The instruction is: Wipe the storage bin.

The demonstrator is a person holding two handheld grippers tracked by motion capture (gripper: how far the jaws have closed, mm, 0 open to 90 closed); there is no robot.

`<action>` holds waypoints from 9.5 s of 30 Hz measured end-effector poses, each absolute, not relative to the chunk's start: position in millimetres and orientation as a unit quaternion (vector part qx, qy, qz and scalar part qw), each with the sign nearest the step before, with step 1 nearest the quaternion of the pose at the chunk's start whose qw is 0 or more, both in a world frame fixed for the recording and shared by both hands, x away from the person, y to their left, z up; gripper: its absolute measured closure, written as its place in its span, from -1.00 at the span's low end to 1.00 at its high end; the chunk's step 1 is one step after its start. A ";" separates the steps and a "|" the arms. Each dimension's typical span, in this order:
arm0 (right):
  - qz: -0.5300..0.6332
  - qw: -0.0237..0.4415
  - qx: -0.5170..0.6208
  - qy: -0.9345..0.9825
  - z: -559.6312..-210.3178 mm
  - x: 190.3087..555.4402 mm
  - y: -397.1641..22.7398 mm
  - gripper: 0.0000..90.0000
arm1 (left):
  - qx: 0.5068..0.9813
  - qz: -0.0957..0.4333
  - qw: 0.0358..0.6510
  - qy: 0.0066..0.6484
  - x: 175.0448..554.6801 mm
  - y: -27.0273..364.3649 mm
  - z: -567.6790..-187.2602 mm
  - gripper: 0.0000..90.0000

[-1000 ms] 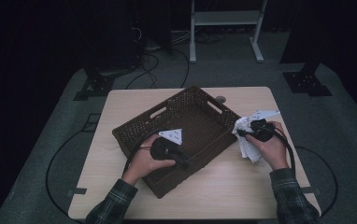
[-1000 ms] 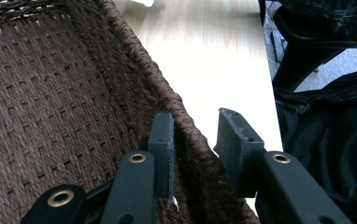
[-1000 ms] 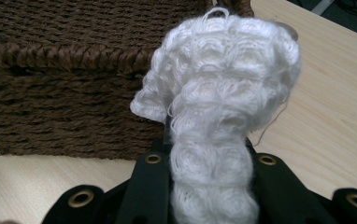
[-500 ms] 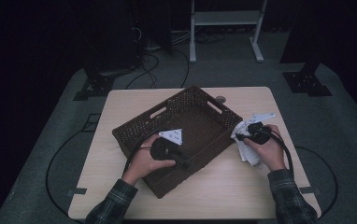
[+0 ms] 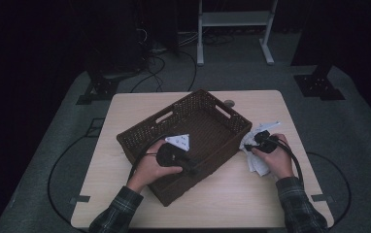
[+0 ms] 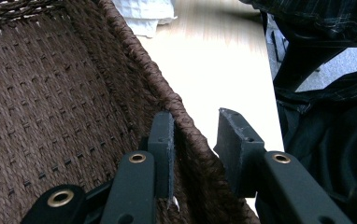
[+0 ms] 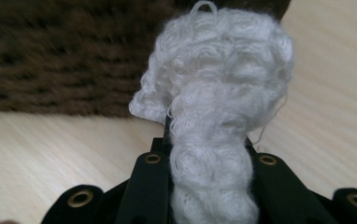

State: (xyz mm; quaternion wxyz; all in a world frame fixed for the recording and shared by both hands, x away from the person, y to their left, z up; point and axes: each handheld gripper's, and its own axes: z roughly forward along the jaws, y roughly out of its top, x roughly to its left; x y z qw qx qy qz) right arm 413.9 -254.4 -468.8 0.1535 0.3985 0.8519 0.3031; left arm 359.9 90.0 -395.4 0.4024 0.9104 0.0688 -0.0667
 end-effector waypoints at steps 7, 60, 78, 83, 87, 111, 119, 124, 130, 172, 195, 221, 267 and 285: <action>0.286 0.159 0.398 0.857 -476.8 413.5 -252.2 0.68 | 0.910 -0.067 0.403 0.068 360.1 90.3 -395.5 0.48; 0.316 0.154 0.365 0.862 -461.4 403.4 -236.2 0.69 | 0.910 -0.066 0.403 0.069 359.8 89.6 -395.8 0.48; 0.287 0.146 0.365 0.873 -474.5 397.6 -230.6 0.69 | 0.910 -0.068 0.404 0.070 360.1 89.9 -396.0 0.48; 0.309 0.156 0.353 0.869 -459.2 391.5 -226.9 0.69 | 0.909 -0.069 0.404 0.071 360.2 89.9 -396.0 0.48; 0.335 0.165 0.342 0.862 -443.9 386.4 -224.4 0.69 | 0.909 -0.071 0.403 0.071 360.6 89.9 -396.2 0.48; 0.336 0.166 0.329 0.867 -441.5 382.7 -217.3 0.69 | 0.910 -0.067 0.404 0.069 359.6 89.3 -396.4 0.47; 0.314 0.152 0.333 0.876 -460.8 387.1 -213.8 0.69 | 0.910 -0.066 0.404 0.069 359.5 89.3 -396.3 0.47; 0.302 0.132 0.342 0.880 -474.6 388.9 -215.6 0.69 | 0.910 -0.066 0.404 0.069 359.3 89.2 -396.4 0.47; 0.286 0.140 0.338 0.886 -475.7 385.7 -211.2 0.68 | 0.910 -0.066 0.404 0.069 359.3 89.4 -396.4 0.47; 0.331 0.146 0.299 0.883 -448.7 367.4 -190.9 0.69 | 0.910 -0.065 0.404 0.068 359.2 89.1 -396.5 0.47; 0.301 0.133 0.296 0.897 -464.9 364.5 -185.4 0.69 | 0.910 -0.065 0.404 0.069 359.2 89.2 -396.6 0.47; 0.357 0.156 0.248 0.887 -428.0 343.9 -170.2 0.69 | 0.910 -0.065 0.404 0.069 359.2 89.2 -396.6 0.47; 0.388 0.149 0.205 0.886 -422.5 317.1 -148.3 0.68 | 0.910 -0.067 0.404 0.071 359.0 89.2 -396.8 0.47; 0.353 0.128 0.194 0.906 -442.9 317.6 -133.9 0.68 | 0.910 -0.065 0.404 0.069 359.1 89.1 -396.8 0.47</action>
